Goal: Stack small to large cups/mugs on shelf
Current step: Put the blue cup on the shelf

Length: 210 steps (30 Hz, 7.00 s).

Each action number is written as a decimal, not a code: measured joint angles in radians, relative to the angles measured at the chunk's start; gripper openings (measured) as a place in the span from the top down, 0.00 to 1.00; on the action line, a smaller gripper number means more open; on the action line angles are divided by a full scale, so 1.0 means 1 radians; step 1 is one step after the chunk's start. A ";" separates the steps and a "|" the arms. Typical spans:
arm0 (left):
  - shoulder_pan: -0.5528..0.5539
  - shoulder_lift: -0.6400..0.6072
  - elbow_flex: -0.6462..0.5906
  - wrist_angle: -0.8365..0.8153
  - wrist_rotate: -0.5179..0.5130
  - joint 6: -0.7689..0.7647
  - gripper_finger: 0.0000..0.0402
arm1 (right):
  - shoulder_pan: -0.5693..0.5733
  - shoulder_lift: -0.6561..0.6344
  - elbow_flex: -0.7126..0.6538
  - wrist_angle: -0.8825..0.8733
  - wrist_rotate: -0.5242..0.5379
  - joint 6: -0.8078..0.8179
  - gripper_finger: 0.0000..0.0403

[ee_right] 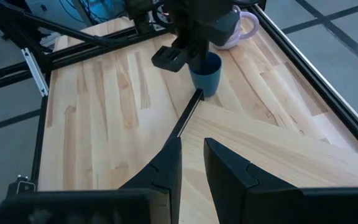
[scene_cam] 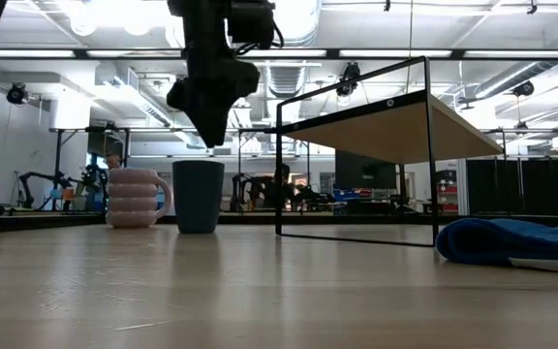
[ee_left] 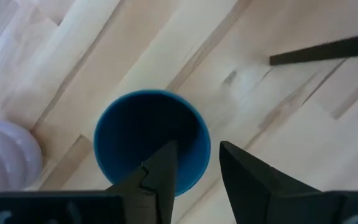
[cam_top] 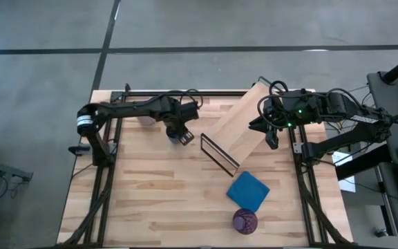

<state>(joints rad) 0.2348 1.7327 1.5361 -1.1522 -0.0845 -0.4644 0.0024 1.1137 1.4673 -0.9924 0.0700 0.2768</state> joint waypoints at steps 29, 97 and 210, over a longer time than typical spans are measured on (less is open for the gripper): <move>-0.005 0.075 -0.004 0.036 0.028 -0.054 0.73 | 0.000 0.000 0.000 0.001 0.000 0.000 0.84; -0.039 0.111 0.061 -0.073 -0.026 0.052 0.70 | 0.000 0.000 -0.015 0.001 -0.001 -0.042 0.84; -0.182 0.284 0.733 -0.096 0.109 0.661 1.00 | 0.046 -0.024 -0.345 0.174 0.244 0.493 0.84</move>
<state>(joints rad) 0.0528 2.0167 2.2691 -1.2484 0.0240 0.1963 0.0486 1.0897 1.1227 -0.8185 0.3141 0.7695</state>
